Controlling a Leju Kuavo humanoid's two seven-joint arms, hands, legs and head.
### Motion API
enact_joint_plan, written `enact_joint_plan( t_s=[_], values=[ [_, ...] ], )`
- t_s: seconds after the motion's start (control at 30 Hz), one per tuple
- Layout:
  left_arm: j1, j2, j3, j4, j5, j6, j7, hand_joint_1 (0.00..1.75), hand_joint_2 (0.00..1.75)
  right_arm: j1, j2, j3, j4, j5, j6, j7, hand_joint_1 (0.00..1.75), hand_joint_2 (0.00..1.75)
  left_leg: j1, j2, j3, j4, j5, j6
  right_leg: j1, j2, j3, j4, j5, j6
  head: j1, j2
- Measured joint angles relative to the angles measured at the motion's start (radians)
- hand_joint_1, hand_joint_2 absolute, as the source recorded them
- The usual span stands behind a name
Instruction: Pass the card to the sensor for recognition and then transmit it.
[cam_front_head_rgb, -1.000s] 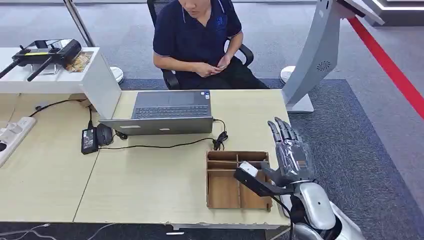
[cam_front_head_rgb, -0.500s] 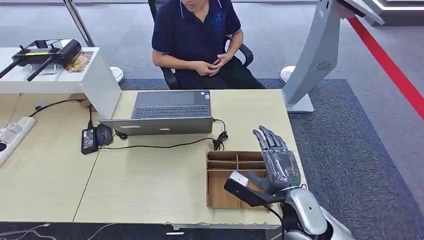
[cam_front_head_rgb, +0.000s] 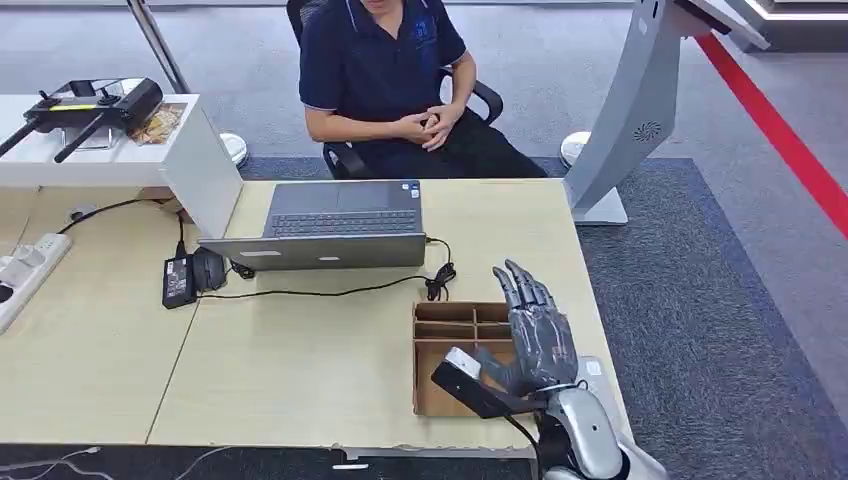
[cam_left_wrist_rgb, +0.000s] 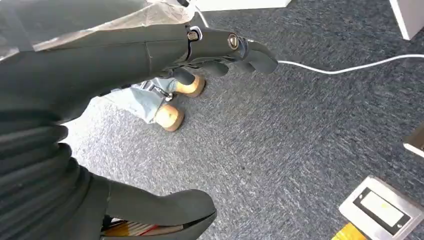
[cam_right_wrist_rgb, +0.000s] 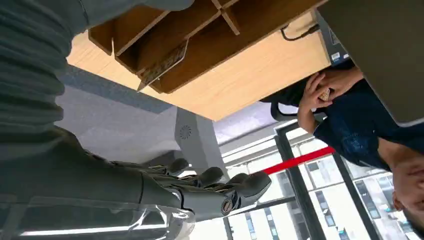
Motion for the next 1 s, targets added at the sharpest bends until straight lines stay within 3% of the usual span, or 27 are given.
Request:
enact_joint_plan(
  t_s=[0.3, 1.0],
  values=[
    [0.000, -0.001, 0.000, 0.000, 0.002, 0.000, 0.002, 0.00, 1.75, 0.001, 0.027, 0.001, 0.051, 0.032, -0.025, 0.015, 0.00, 1.75, 0.000, 0.000, 0.000, 0.000, 0.000, 0.000, 0.000, 0.000, 0.000, 0.000, 0.000, 0.000, 0.000, 0.000],
    [0.000, -0.001, 0.000, 0.000, 0.002, 0.000, 0.005, 0.00, 1.75, 0.012, 0.036, -0.025, 0.093, 0.083, -0.028, 0.067, 0.00, 1.75, 0.000, 0.000, 0.000, 0.000, 0.000, 0.000, 0.000, 0.000, 0.000, 0.000, 0.000, 0.000, 0.000, 0.000]
  ],
)
